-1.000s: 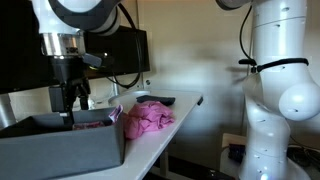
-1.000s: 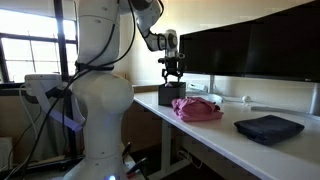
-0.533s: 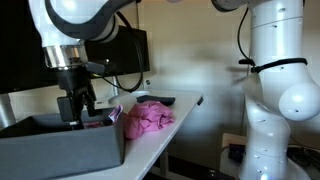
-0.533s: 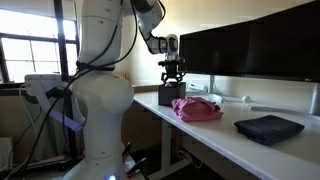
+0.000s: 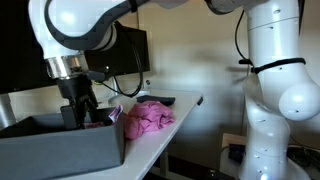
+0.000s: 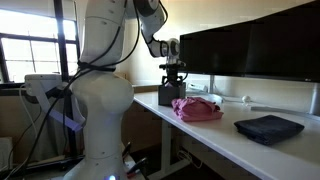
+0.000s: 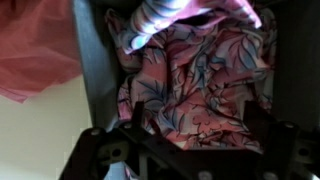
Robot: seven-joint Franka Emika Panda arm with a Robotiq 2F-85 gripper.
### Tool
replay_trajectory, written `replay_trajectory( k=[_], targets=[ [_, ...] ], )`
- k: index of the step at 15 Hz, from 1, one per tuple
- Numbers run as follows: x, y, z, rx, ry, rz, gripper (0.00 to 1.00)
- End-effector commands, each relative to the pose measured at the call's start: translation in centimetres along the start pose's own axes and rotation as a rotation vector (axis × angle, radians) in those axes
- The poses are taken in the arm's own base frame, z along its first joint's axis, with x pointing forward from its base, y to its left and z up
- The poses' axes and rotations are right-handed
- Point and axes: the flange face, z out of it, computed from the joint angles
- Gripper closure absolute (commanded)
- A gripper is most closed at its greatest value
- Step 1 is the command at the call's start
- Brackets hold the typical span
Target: Remove the clothing from the grey box.
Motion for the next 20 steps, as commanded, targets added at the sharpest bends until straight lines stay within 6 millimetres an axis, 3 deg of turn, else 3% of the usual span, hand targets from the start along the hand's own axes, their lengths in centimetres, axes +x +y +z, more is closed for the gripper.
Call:
replay_trajectory(
  k=[1,12,13,15,20],
  targets=[
    [0.6,0.4,0.6,-0.002,-0.027,-0.035,0.00],
    [1.1,0.6,1.9,0.005,-0.083,-0.060,0.00],
    [1.1,0.5,2.0,0.006,-0.085,-0.058,0.25],
    [1.0,0.4,2.1,0.000,-0.098,-0.056,0.33],
    [0.9,0.4,2.0,0.001,-0.121,-0.051,0.66]
  ],
)
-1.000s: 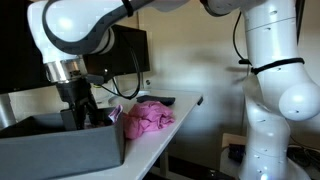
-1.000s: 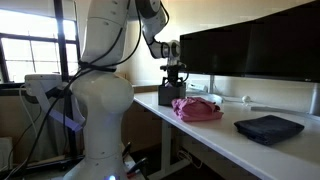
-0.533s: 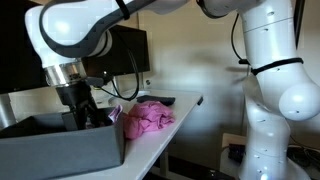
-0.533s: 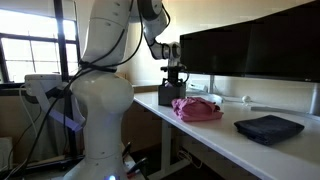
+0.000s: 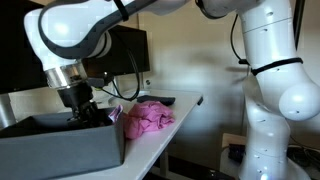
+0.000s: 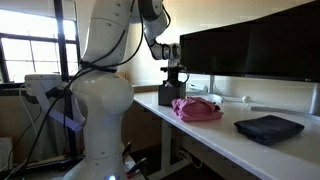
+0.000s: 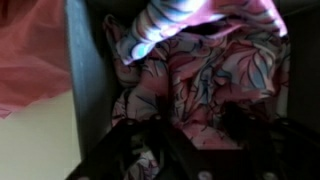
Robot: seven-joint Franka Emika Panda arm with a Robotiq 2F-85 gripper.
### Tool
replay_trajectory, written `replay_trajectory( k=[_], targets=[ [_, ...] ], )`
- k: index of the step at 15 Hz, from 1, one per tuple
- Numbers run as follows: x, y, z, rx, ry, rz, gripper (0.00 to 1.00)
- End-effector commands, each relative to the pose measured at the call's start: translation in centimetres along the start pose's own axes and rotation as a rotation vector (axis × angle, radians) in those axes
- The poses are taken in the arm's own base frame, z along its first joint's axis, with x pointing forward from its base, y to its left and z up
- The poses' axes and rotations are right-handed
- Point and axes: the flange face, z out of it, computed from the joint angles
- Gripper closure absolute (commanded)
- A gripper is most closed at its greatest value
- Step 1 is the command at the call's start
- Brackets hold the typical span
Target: Remove the clothing from the grey box.
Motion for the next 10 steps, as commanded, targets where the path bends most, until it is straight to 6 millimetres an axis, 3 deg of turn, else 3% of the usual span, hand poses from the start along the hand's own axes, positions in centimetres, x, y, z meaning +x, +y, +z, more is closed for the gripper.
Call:
replay_trajectory(
  k=[1,5,10],
  targets=[
    [0.1,0.1,-0.3,-0.015,-0.022,-0.018,0.74],
    [0.3,-0.1,-0.9,-0.006,-0.019,-0.017,0.98],
    [0.8,-0.6,-2.9,-0.011,0.008,-0.021,0.96]
  ],
)
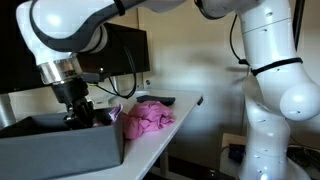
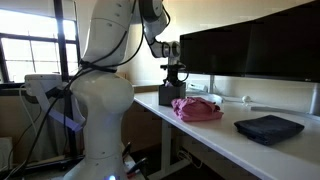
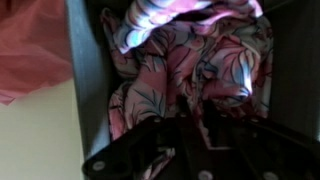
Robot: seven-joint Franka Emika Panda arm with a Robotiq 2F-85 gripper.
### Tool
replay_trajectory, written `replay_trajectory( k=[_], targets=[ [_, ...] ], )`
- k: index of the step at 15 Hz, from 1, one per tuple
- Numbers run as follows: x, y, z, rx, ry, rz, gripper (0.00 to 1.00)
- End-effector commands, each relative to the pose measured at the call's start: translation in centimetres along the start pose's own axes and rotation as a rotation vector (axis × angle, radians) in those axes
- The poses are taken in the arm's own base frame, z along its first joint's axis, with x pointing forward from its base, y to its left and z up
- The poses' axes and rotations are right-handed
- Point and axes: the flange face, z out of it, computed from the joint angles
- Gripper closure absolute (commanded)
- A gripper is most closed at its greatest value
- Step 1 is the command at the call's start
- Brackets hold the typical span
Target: Remove the clothing from the grey box.
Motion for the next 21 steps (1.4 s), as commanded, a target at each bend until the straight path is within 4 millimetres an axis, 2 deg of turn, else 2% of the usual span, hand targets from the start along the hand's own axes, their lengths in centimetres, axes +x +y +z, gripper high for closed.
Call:
replay_trajectory(
  k=[1,5,10,15,21],
  targets=[
    [0.3,-0.1,-1.7,-0.007,0.006,-0.011,0.96],
    [0.2,0.4,-4.5,-0.029,0.053,0.010,0.96],
    [-0.2,0.9,-9.8,-0.063,0.160,0.018,0.96],
    [-1.6,1.6,-14.6,-0.098,0.250,0.035,0.96],
    [-3.7,3.1,-18.7,-0.143,0.330,0.082,0.96]
  ],
)
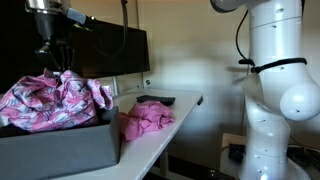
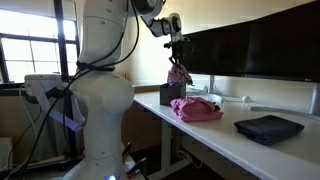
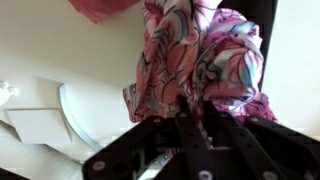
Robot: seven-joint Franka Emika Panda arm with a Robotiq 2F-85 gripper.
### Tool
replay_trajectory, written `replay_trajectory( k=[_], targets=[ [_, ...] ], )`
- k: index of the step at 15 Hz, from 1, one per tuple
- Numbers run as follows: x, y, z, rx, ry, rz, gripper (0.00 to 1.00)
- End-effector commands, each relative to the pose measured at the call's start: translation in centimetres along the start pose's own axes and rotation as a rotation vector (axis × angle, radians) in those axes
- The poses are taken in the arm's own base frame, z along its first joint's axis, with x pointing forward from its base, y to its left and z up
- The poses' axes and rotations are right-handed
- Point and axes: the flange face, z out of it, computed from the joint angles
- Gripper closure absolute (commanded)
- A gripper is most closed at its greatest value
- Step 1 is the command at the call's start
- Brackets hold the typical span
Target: Remove the clothing from the grey box.
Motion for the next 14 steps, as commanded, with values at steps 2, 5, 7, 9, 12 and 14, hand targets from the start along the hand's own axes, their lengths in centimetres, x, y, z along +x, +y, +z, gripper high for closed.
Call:
replay_trajectory(
  k=[2,5,7,9,12,14],
  targets=[
    [-1.3,2.4,-4.1,-0.076,0.056,0.054,0.96],
    [-1.8,4.4,-6.4,-0.125,0.097,0.098,0.96],
    [-2.4,5.9,-7.9,-0.153,0.126,0.140,0.96],
    [-3.1,7.4,-9.4,-0.179,0.150,0.185,0.96],
    [-4.3,9.9,-11.1,-0.229,0.180,0.256,0.96],
    [-5.1,11.6,-11.5,-0.256,0.185,0.306,0.96]
  ],
)
